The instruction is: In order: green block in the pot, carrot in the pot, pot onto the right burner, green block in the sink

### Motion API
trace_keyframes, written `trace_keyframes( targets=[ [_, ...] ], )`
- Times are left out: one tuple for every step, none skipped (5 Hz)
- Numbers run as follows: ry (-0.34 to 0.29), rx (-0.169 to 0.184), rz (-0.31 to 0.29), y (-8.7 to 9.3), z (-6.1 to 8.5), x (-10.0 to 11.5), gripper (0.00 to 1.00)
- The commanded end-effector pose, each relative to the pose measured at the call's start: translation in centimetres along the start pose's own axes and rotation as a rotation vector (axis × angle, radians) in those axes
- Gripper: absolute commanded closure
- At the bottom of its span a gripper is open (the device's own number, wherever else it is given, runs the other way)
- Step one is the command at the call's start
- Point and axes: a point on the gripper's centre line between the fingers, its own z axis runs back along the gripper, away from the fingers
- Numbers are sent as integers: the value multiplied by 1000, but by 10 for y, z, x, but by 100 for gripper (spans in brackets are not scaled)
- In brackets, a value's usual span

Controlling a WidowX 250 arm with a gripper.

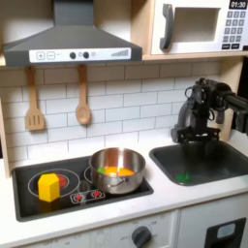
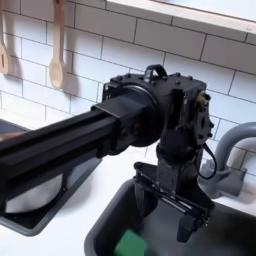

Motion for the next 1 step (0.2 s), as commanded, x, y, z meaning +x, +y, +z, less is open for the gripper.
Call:
trace_keyframes(
  targets=[
    [-13, 6, 13, 0, 10, 2, 0]
  ],
)
